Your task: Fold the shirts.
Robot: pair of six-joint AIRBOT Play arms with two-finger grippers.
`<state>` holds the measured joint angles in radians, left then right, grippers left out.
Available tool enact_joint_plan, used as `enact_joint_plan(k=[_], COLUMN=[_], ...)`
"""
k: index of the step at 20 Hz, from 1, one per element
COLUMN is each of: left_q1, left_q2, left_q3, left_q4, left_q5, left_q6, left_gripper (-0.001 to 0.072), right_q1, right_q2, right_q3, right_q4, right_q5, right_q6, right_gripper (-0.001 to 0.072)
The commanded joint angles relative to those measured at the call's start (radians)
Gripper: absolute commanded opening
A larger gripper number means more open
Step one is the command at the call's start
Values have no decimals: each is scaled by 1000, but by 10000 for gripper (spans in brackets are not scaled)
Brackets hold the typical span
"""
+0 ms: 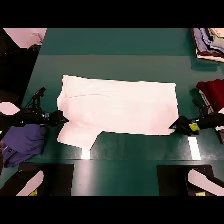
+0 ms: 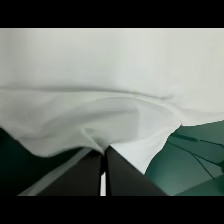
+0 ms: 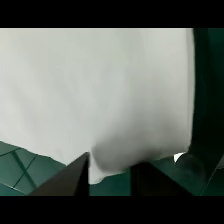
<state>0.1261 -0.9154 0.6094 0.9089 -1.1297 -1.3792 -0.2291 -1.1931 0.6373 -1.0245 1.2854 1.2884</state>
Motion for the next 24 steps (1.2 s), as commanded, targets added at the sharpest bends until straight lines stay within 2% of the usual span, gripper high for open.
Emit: enact_joint_plan(k=[1,2,4,7,9,11,13,17,21,24], left_q1=[0,0,0,-52,-129,-201,-219,-219,-219,-219], left_q2=[1,1,2,44,136,229,277,243,67,-102], left_q3=[1,2,2,-8,-23,-20,20,159,261,335], left_q4=[2,3,4,38,53,40,34,69,89,88], left_q5=[-9,-20,-90,-198,-198,-197,-186,-6,144,236], left_q6=[2,19,26,14,-68,-154,-175,-153,-107,-105], left_gripper=[28,27,26,26,26,27,27,27,28,28], right_q1=[32,32,32,32,32,32,32,33,34,34], right_q2=[2,5,46,179,280,374,453,479,298,138], right_q3=[-14,-14,-14,-14,-14,-14,-5,130,280,371], right_q4=[2,2,-29,-211,-307,-319,-301,-302,-291,-219], right_q5=[-34,-33,-4,77,154,185,158,74,71,39], right_q6=[0,0,0,14,30,32,88,128,126,122], right_gripper=[68,17,16,16,17,16,16,16,16,17])
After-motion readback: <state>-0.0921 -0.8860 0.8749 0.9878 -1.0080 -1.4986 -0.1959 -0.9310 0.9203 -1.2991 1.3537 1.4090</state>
